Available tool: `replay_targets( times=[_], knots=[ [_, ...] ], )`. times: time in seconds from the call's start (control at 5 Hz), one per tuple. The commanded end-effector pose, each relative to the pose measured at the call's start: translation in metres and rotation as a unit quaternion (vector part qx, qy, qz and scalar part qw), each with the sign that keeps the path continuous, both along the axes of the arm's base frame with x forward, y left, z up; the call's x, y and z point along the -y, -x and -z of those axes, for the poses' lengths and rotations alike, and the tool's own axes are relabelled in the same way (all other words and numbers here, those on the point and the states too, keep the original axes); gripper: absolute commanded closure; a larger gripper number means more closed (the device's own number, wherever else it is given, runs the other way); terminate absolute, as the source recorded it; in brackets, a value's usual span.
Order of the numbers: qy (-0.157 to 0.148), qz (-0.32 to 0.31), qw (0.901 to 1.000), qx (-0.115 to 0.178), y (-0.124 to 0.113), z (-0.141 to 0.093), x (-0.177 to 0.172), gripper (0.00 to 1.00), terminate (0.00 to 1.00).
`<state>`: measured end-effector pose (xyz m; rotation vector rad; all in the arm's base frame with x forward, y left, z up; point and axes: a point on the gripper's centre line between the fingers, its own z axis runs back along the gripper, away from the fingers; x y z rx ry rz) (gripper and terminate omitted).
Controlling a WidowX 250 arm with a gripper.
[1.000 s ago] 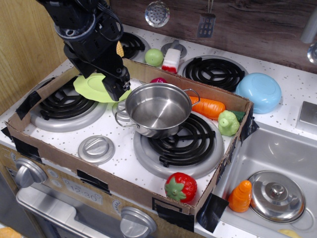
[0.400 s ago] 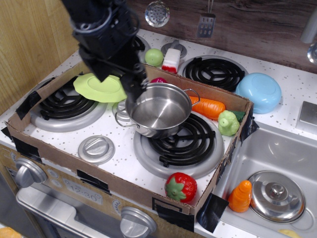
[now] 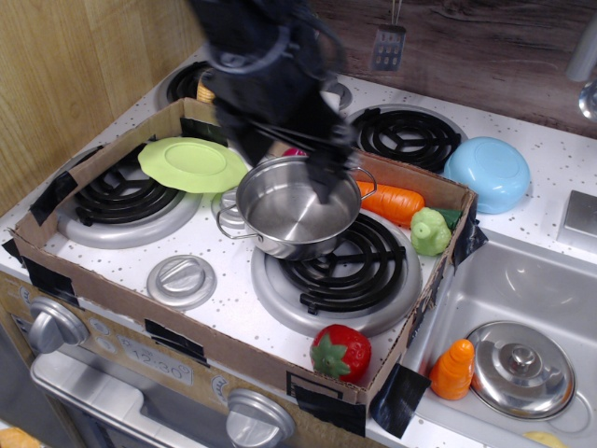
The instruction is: Put broccoli in pot
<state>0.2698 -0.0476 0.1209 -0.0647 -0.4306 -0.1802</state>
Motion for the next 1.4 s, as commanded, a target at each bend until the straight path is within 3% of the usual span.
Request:
replay_targets(
  times=[0.0, 0.6, 1.2],
  knots=[
    [0.006, 0.005, 0.9993, 0.037, -0.023, 0.001, 0.035, 0.00, 0.00],
    [-0.007, 0.019, 0.9994, 0.028, -0.054, 0.024, 0.062, 0.00, 0.00],
    [-0.037, 0.012, 0.9992, 0.008, -0.058, 0.039, 0.066, 0.00, 0.00]
  ],
)
